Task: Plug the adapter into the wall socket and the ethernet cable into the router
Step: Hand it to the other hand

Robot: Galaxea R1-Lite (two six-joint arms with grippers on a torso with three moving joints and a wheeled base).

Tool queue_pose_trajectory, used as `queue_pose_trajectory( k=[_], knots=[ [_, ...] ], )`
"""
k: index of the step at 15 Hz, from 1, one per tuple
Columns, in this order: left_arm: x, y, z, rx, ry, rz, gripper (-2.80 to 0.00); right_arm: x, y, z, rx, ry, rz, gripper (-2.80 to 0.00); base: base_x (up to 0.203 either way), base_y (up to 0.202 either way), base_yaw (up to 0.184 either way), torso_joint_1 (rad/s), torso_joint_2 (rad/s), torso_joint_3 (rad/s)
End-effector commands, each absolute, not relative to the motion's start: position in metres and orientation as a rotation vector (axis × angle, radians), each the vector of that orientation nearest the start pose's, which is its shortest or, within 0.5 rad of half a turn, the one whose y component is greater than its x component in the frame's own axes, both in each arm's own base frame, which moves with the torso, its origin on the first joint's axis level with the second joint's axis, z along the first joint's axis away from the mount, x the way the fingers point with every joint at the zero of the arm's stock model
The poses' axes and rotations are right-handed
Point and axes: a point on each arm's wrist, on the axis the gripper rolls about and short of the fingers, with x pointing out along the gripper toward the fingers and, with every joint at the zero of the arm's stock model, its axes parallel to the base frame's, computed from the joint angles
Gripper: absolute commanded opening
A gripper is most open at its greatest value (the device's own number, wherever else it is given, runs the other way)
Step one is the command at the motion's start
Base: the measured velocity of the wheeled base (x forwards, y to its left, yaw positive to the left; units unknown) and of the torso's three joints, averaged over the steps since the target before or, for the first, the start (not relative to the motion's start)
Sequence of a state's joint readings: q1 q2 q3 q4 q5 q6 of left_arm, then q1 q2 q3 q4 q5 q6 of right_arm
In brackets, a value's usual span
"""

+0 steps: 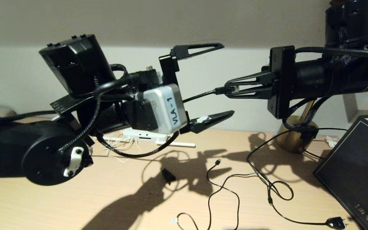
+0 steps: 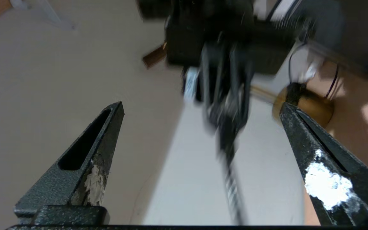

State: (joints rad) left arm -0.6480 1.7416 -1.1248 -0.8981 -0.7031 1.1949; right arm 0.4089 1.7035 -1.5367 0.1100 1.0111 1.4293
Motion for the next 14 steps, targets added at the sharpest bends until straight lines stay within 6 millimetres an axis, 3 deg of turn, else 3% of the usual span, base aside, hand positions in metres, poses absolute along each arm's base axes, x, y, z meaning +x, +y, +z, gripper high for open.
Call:
queue_pose_trajectory(
  k=[1,5,14],
  knots=[
    [0.2672,-0.2074,0.2772,1.017,-1.052,-0.989,0.00,0.2820,0.1413,0.3174,1.252,1.267,0.948,-2.80,0.000,0.000,0.000,0.000,0.00,0.000],
    [0.2710,-0.2068,0.2748,1.038,-1.061,-0.983,0.00,0.2761,0.1368,0.3258,1.249,1.259,0.969,-2.80,0.000,0.000,0.000,0.000,0.00,0.000],
    [0.2726,-0.2092,0.2796,1.030,-1.081,-0.973,0.00,0.2726,0.1361,0.3249,1.245,1.274,0.975,-2.80,0.000,0.000,0.000,0.000,0.00,0.000]
  ],
)
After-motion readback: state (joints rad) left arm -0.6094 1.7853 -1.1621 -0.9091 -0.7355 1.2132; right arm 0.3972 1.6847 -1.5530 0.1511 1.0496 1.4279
